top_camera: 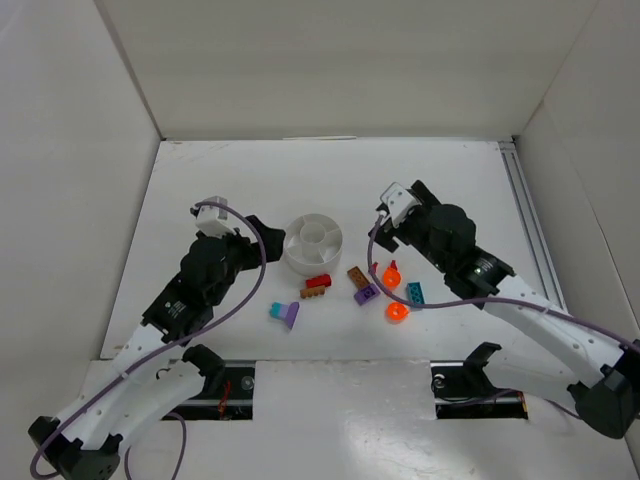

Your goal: Sort the legos into containers by color

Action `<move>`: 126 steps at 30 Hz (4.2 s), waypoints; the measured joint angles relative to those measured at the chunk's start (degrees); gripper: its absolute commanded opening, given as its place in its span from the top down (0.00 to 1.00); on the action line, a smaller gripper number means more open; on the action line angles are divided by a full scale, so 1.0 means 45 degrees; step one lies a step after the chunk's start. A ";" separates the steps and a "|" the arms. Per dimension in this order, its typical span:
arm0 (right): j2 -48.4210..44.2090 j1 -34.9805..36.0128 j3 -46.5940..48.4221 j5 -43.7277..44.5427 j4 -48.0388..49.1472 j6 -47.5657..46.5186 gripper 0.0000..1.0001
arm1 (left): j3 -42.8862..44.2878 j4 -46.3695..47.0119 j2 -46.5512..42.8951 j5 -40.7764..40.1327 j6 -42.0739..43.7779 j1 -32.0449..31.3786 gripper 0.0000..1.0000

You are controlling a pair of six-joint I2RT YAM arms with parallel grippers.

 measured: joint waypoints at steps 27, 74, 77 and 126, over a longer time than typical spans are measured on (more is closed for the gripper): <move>0.0418 0.0121 -0.3385 0.2171 -0.4750 0.6703 0.11 | -0.1583 -0.0039 -0.0442 0.2021 -0.1229 0.0000 0.00; -0.0223 -0.0228 -0.5027 0.0578 0.0117 0.5246 0.74 | -0.1962 -0.1005 -0.1248 0.1506 -0.1996 0.0000 0.00; -0.0219 -0.0228 -0.4935 -0.1399 0.2686 0.3415 0.72 | -0.1962 -0.0986 -0.1248 0.1511 -0.1991 0.0000 0.00; 1.0185 -0.1564 -0.3269 -1.2143 1.7044 0.5872 0.33 | -0.1943 -0.1151 -0.1001 0.0928 -0.1972 0.0000 0.00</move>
